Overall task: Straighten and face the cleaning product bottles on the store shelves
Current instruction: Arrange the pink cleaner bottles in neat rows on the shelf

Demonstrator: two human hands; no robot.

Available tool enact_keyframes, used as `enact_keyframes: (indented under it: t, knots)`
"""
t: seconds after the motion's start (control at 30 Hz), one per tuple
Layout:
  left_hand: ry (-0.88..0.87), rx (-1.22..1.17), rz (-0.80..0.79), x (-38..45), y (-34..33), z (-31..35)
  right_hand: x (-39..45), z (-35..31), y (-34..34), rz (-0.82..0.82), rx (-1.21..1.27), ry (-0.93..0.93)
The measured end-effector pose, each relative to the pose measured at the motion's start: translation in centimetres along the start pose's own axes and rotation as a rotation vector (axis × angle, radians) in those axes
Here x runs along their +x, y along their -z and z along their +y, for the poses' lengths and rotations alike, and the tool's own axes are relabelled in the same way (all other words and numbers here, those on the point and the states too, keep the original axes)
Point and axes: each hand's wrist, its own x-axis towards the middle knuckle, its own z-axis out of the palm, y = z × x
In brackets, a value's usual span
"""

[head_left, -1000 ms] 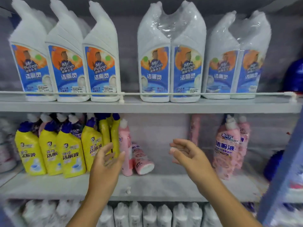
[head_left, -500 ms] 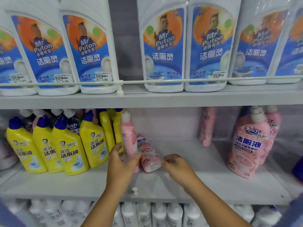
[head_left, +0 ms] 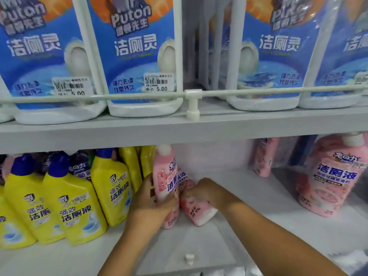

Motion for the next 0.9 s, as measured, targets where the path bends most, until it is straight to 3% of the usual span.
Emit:
enact_keyframes:
  t: [0.13,0.3,0.43,0.57,0.73,0.8,0.9]
  knots:
    - [0.0,-0.086,-0.016,0.4,-0.6,-0.4,-1.4,1.2,0.7,0.053,0.233,0.001]
    - [-0.005,-0.103,0.063,0.8,-1.9,0.7,-3.3,3.3,3.2,0.351,0.41,0.246]
    - [0.002,-0.038,-0.015,1.9,-3.3,1.9,-3.3,6.0,5.5,0.439,0.487,0.377]
    - [0.0,-0.071,-0.099,2.9,-4.9,2.4,-3.2,7.8,6.9,0.356,0.585,0.409]
    - [-0.023,-0.07,-0.026,2.9,-6.0,1.8,-2.6,9.0,8.3,0.175,0.441,0.42]
    - [-0.026,-0.093,0.067,2.1,-6.8,2.1,-2.6,9.0,8.2,0.116,0.401,0.409]
    - [-0.103,-0.047,0.419,-1.2,-9.0,3.4,-2.9,10.1,8.1,0.055,0.428,0.431]
